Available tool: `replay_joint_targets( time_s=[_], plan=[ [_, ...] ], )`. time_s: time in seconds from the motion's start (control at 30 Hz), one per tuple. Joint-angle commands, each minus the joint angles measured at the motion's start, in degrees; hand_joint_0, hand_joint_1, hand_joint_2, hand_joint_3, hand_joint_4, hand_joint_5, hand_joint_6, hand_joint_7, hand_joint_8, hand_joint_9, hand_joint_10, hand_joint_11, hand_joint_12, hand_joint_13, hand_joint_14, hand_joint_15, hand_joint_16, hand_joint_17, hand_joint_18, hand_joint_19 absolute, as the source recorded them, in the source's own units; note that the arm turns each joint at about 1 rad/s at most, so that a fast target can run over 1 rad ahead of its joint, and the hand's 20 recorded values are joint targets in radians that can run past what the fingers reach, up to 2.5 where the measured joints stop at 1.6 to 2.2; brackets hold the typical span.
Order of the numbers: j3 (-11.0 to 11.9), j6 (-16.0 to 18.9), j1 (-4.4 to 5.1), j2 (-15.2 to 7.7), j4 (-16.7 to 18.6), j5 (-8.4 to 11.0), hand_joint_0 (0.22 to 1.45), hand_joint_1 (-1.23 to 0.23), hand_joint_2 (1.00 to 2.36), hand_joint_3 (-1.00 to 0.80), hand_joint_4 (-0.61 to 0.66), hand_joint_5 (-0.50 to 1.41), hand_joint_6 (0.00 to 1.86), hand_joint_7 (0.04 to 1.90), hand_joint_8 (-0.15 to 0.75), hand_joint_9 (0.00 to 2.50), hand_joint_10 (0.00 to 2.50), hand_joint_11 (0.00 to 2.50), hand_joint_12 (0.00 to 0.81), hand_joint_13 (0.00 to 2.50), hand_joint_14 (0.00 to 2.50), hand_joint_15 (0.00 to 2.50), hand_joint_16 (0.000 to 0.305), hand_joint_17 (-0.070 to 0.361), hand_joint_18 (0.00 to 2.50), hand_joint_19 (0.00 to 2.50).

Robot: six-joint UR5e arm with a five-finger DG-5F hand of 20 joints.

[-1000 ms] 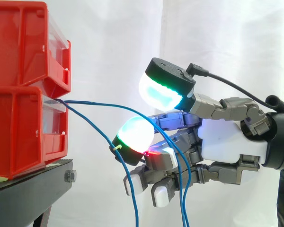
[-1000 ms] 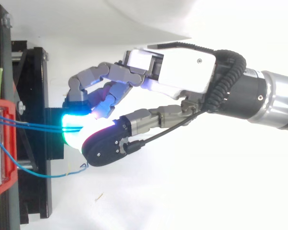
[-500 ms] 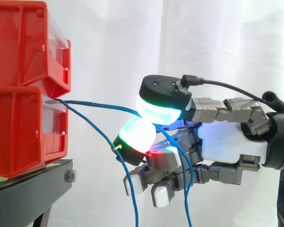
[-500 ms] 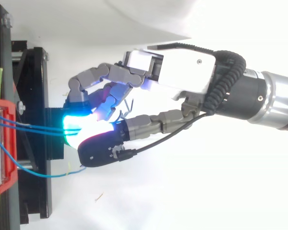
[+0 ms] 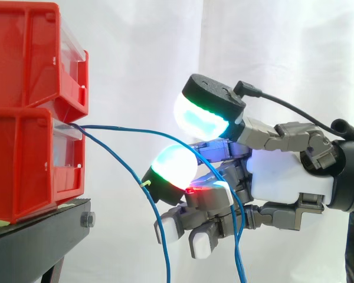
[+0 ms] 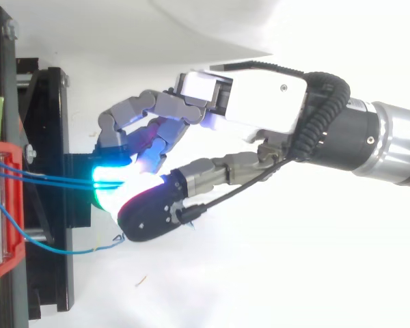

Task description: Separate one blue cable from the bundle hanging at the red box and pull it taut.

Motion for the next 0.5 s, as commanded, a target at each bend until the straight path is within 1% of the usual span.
replay_joint_targets(
  time_s=[0.0, 0.1, 0.17, 0.3, 0.37, 0.4, 0.47],
  plan=[
    [0.0, -0.1, 0.01, 0.0, 0.0, 0.0, 0.59, -0.42, 1.0, -0.5, 0.17, -0.15, 0.85, 1.29, 0.356, 1.15, 0.02, 1.31, 0.432, 0.74, 0.02, 0.66, 0.052, 0.118, 0.8, 0.78],
    [0.0, 0.0, 0.01, -0.1, 0.0, 0.0, 0.61, -0.42, 1.0, -0.49, 0.17, -0.14, 0.85, 1.29, 0.355, 1.18, 0.02, 1.32, 0.43, 0.75, 0.02, 0.65, 0.052, 0.117, 0.8, 0.78],
    [0.0, 0.0, -0.08, 0.0, 0.0, 0.0, 0.62, -0.44, 1.01, -0.43, 0.16, -0.14, 0.85, 1.29, 0.359, 1.18, 0.02, 1.32, 0.429, 0.74, 0.02, 0.66, 0.052, 0.117, 0.8, 0.78],
    [0.0, 0.0, 0.01, 0.0, 0.0, 0.0, 0.6, -0.52, 1.02, -0.26, 0.16, -0.14, 0.84, 1.31, 0.362, 1.17, 0.02, 1.33, 0.432, 0.74, 0.02, 0.66, 0.053, 0.118, 0.8, 0.77],
    [0.0, -0.1, 0.01, 0.0, 0.0, 0.0, 0.59, -0.55, 1.02, -0.22, 0.16, -0.14, 0.84, 1.32, 0.366, 1.16, 0.02, 1.33, 0.434, 0.74, 0.02, 0.67, 0.053, 0.118, 0.8, 0.78],
    [0.0, -0.1, 0.01, -0.1, 0.0, 0.0, 0.59, -0.6, 1.02, -0.17, 0.17, -0.14, 0.84, 1.32, 0.365, 1.15, 0.02, 1.32, 0.436, 0.74, 0.02, 0.67, 0.053, 0.119, 0.8, 0.78],
    [0.0, -0.1, 0.01, 0.0, 0.0, 0.0, 0.58, -0.62, 1.02, -0.15, 0.18, -0.14, 0.84, 1.32, 0.362, 1.13, 0.02, 1.33, 0.439, 0.73, 0.02, 0.66, 0.053, 0.12, 0.8, 0.77]
  ],
)
